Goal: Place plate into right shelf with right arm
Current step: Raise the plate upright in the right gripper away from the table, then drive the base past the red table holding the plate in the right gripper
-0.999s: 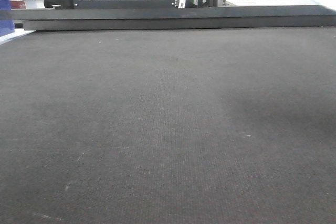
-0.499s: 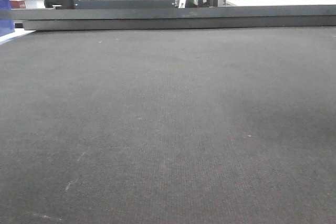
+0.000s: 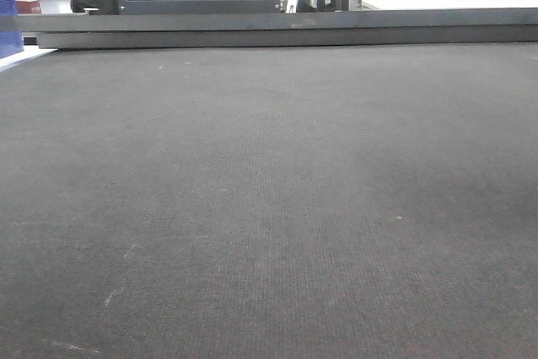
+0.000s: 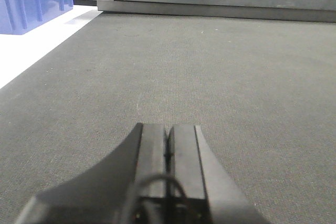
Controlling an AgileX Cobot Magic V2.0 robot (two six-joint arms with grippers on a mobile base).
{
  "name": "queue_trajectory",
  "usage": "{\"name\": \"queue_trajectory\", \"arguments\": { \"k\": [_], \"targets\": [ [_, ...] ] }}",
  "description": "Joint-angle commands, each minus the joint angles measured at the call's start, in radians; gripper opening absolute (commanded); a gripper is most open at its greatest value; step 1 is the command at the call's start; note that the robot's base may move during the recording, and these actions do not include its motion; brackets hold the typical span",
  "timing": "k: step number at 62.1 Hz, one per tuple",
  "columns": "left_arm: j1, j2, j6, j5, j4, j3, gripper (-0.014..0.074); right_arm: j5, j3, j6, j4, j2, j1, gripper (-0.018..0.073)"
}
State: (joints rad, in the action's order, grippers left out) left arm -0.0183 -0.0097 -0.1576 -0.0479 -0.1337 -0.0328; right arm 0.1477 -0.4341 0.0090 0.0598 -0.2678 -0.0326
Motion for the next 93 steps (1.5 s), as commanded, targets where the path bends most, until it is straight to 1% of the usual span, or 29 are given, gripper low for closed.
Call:
{"name": "queue_trajectory", "arguments": {
  "k": [1,93],
  "targets": [
    [-0.002,-0.01,0.007,0.09,-0.008,-0.01,-0.0128,-0.094,-0.027,-0.009,-0.008,-0.007,0.007,0.0051],
    [-0.002,-0.01,0.007,0.09,-0.008,-0.01,-0.0128,-0.094,-0.027,-0.009,-0.008,-0.008,0.007,0.0051]
  ]
}}
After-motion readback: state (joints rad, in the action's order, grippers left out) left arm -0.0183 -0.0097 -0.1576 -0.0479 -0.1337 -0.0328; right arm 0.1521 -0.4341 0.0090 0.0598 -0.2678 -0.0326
